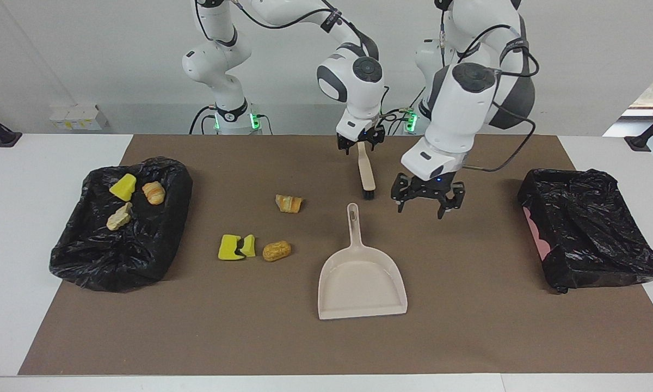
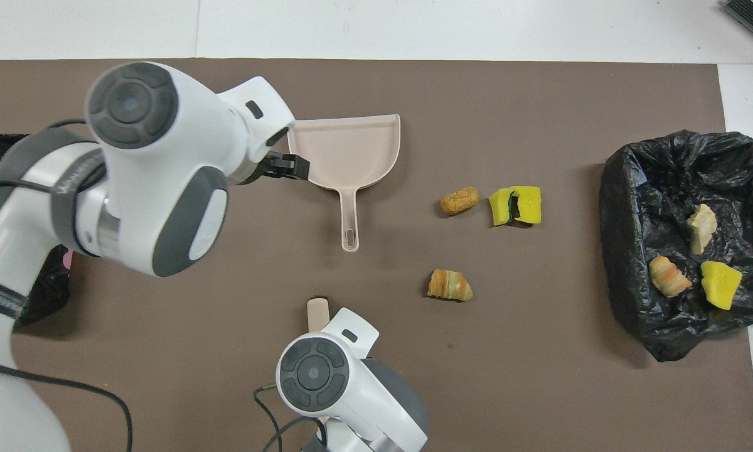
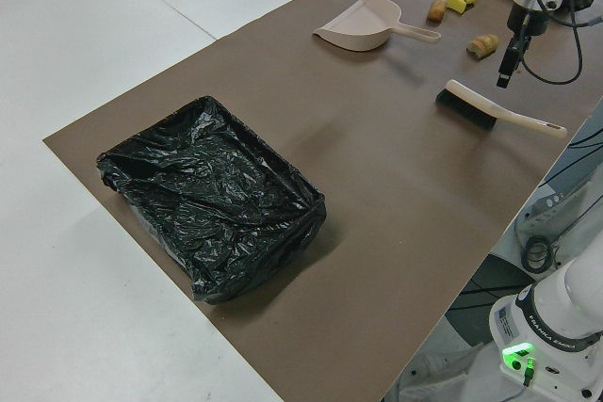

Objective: Sweep and dump trash in bin
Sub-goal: 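Grasp the dustpan handle with the left gripper while the right gripper reaches the brush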

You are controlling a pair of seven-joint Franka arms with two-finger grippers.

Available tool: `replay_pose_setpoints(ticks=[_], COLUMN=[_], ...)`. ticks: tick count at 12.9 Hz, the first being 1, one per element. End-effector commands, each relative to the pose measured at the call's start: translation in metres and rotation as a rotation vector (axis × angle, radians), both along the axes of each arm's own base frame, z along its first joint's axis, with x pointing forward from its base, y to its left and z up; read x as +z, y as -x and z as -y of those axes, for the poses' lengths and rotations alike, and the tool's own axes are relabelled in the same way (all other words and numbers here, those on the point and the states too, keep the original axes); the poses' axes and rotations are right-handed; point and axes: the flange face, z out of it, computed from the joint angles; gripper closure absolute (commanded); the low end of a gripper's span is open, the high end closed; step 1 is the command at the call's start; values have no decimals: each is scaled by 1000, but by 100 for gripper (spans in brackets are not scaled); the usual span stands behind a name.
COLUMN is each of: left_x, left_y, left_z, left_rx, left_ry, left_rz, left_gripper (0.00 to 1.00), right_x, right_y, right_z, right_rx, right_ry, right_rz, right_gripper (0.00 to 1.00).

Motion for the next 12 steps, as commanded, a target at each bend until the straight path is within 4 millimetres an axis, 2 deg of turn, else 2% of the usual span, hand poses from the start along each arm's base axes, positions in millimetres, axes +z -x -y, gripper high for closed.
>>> replay_pose_setpoints(ticks=[1, 2, 3, 5, 7, 9, 10, 11, 12], left_x=[-41, -55, -69, -92, -137, -140, -140, -137, -136], left_y=[14, 19, 22, 29, 37, 35, 33, 30, 28], left_z=[40, 56, 64, 69, 95, 98, 97, 97, 93], left_rx=[15, 22, 40, 34, 47, 65, 69, 73, 78], left_ry=[6, 10, 17, 19, 4, 18, 21, 25, 21], left_rz=[-6, -9, -7, -3, -17, 0, 6, 11, 10], left_gripper=[0, 0, 0, 0, 0, 0, 0, 0, 0], right_x=[-13, -16, -20, -22, -22, -23, -25, -26, -25], right_y=[18, 28, 31, 34, 45, 53, 56, 52, 53], right_z=[6, -1, -2, -2, -6, -7, -7, -5, -6], right_rx=[-4, 10, 11, -15, -8, -6, -3, -39, -48], right_ry=[-2, 2, 5, -18, -23, -25, -26, -42, -38], right_rz=[-18, -21, -27, -45, -59, -71, -81, -107, -128], right_gripper=[30, 31, 34, 36, 41, 50, 73, 100, 100])
